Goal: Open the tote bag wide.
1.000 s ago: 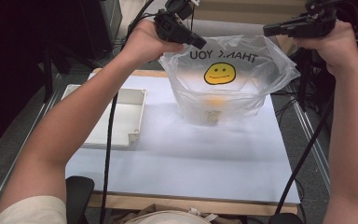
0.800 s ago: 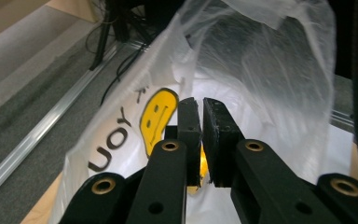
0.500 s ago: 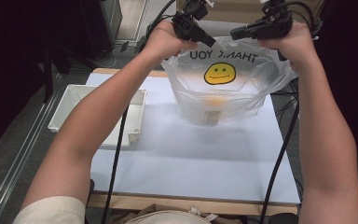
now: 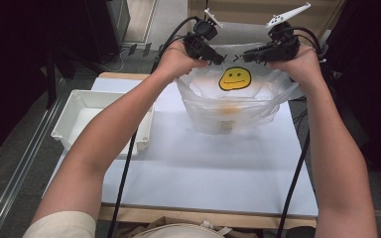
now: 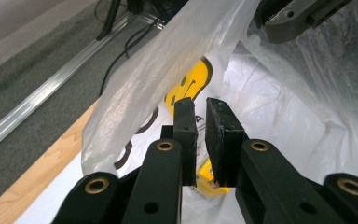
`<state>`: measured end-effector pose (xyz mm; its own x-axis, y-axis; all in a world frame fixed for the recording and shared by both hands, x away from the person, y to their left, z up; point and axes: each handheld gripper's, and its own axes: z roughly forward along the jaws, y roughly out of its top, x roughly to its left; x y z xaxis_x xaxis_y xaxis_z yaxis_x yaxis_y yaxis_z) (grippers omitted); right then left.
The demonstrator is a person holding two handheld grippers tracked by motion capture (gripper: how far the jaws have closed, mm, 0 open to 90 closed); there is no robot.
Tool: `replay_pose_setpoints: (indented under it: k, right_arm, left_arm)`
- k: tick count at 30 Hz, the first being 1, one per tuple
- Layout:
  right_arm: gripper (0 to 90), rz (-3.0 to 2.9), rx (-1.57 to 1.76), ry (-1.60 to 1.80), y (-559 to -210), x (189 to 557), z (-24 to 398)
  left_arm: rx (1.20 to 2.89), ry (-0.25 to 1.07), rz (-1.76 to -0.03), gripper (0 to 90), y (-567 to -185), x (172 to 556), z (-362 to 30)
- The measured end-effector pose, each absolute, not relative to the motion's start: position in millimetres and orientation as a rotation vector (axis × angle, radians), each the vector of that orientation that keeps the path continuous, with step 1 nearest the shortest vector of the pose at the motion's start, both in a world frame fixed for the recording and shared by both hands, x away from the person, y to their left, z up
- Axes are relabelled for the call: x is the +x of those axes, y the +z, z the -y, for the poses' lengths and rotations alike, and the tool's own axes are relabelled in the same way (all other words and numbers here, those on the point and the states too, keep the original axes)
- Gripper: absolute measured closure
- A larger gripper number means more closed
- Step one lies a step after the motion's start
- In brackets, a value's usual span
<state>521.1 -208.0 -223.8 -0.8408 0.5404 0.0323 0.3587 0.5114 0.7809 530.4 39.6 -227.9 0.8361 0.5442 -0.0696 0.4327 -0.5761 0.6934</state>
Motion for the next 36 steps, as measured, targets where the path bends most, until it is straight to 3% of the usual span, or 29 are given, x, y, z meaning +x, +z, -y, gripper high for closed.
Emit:
replay_pose_setpoints:
  k: [11,27,30,31,32,36]
  right_arm:
    - [64.7,-2.495,0.887,1.209,-248.8,522.3,213.8]
    - [56.6,-2.449,0.943,1.226,-274.4,518.4,224.4]
    - [63.2,-2.456,0.941,1.217,-277.9,517.7,225.2]
    - [73.1,-2.456,0.952,1.200,-280.8,516.4,225.9]
    - [75.9,-2.454,0.956,1.189,-282.5,516.3,226.2]
    - [83.2,-2.460,1.011,1.172,-289.8,516.5,227.9]
  left_arm:
    - [2.311,0.213,-0.729,72.4,-254.9,532.8,-39.7]
    - [2.280,0.160,-0.755,67.7,-282.3,534.1,-43.3]
    - [2.284,0.167,-0.778,75.5,-284.1,533.4,-43.9]
    - [2.274,0.159,-0.810,85.1,-285.6,533.8,-45.2]
    - [2.274,0.153,-0.819,88.2,-286.6,534.3,-45.9]
    - [2.278,0.154,-0.837,90.0,-292.1,535.7,-47.3]
